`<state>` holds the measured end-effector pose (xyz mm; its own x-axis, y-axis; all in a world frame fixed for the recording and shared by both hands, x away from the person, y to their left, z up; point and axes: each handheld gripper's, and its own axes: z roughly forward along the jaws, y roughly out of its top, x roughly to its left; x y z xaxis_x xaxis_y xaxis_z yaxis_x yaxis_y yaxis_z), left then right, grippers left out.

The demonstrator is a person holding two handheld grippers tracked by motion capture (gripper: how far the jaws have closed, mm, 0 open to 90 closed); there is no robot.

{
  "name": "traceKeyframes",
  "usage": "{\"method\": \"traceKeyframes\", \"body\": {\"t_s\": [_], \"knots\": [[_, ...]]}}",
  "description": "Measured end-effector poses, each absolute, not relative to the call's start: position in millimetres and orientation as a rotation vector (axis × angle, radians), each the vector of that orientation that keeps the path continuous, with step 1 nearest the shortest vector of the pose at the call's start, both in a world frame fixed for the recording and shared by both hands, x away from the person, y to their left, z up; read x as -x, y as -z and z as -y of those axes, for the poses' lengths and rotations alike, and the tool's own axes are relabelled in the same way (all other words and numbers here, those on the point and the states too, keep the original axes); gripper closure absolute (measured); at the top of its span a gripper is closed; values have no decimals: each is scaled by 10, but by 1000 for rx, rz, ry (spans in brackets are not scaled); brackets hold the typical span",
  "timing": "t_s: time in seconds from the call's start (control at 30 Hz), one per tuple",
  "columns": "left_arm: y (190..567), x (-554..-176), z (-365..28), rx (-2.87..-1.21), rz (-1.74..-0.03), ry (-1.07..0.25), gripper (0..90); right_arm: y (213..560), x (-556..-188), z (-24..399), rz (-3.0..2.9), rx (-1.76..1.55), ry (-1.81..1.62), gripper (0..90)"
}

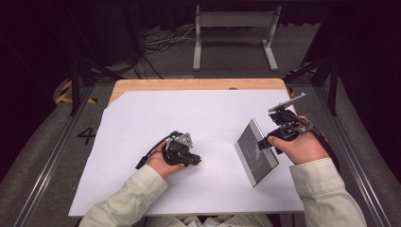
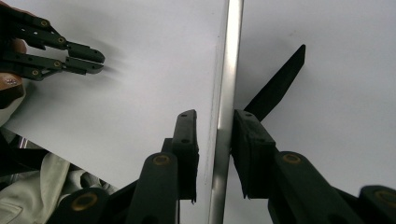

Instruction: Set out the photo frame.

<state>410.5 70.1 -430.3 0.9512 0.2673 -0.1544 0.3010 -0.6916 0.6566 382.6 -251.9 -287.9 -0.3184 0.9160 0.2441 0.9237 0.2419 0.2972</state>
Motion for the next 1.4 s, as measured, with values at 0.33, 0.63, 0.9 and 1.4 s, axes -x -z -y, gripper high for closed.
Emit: {"method": "traceKeyframes", "body": {"t_s": [0.33, 0.63, 0.9, 1.4], "knots": [[4305, -4109, -706, -2370, -399, 61, 822, 2968, -3874, 2462, 2472, 1812, 576, 727], [4304, -4109, -706, -2369, -396, 58, 823, 2963, -3876, 2449, 2500, 1826, 553, 808], [4305, -4108, -707, -2370, -399, 61, 823, 2955, -3876, 2430, 2504, 1846, 528, 825], [4299, -4103, -749, -2360, -421, 57, 824, 2903, -3871, 2436, 2544, 1815, 507, 838]]}}
